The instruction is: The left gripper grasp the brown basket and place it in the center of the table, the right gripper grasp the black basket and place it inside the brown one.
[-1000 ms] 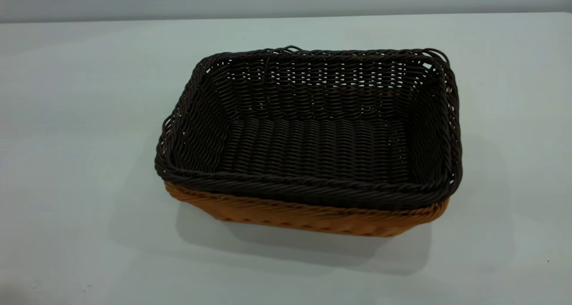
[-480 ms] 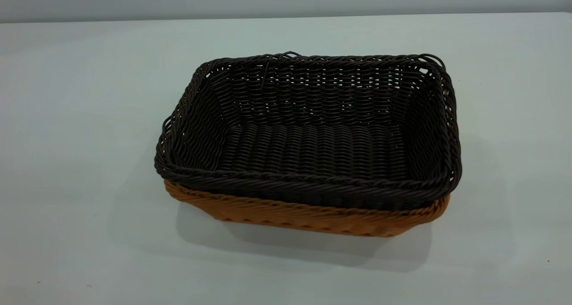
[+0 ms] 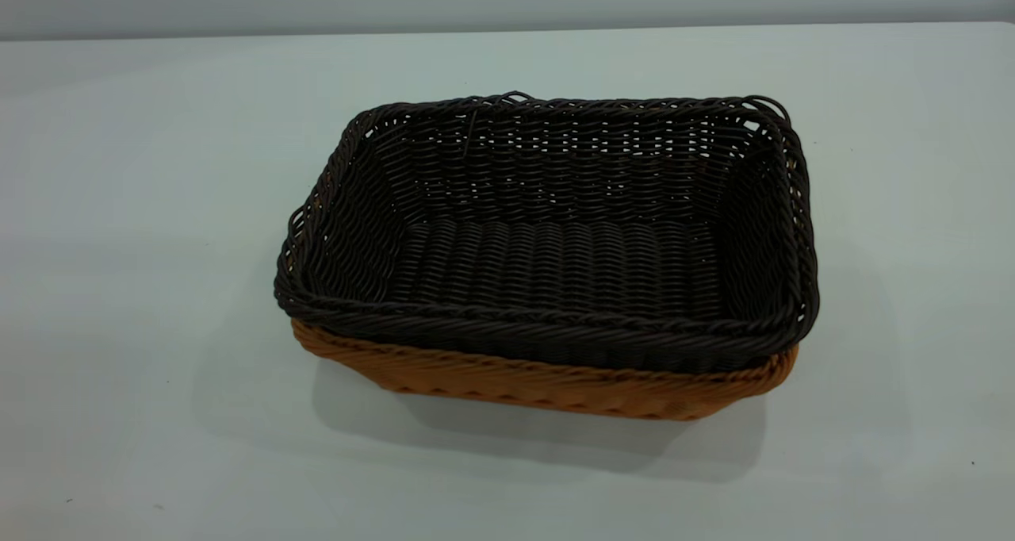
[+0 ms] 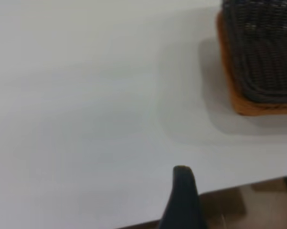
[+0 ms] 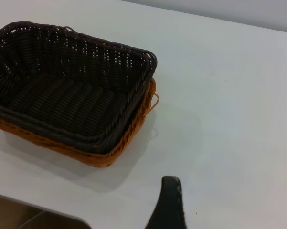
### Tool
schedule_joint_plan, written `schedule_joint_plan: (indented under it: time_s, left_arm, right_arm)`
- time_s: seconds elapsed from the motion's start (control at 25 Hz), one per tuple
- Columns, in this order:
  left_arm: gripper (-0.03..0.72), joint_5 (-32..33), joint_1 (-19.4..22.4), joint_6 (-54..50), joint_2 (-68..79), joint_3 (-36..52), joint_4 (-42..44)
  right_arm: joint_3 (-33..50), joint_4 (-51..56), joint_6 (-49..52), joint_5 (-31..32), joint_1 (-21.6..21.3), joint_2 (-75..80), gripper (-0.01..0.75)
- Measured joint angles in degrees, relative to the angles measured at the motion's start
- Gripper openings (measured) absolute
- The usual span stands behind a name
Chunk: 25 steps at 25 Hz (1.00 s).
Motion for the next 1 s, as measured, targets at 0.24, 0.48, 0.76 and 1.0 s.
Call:
schedule_joint_plan:
  time_s: [0.24,0.48,0.76,1.0]
  left_arm:
    - [0.513,2.7,0.0,-1.5,-2.4,0.0,1.2]
    - [0.513,8.5,0.0,-1.8,-2.8,0.1,5.6]
    - [0.513,7.7,0.0,-1.9,-2.8,1.1,7.3]
    - [0.513,7.7,0.0,-1.9,-2.8,1.1,7.3]
  right_arm:
    - [0.0,0.0,0.0,0.0,0.0,-0.5,0.574]
    - [0.0,0.0,0.0,0.1,0.0,-0.5,0.574]
    - [0.0,-0.1,0.0,0.1,0.0,-0.5,0.549]
    - [0.0,-0.1,0.0,0.1,0.0,-0.5,0.509]
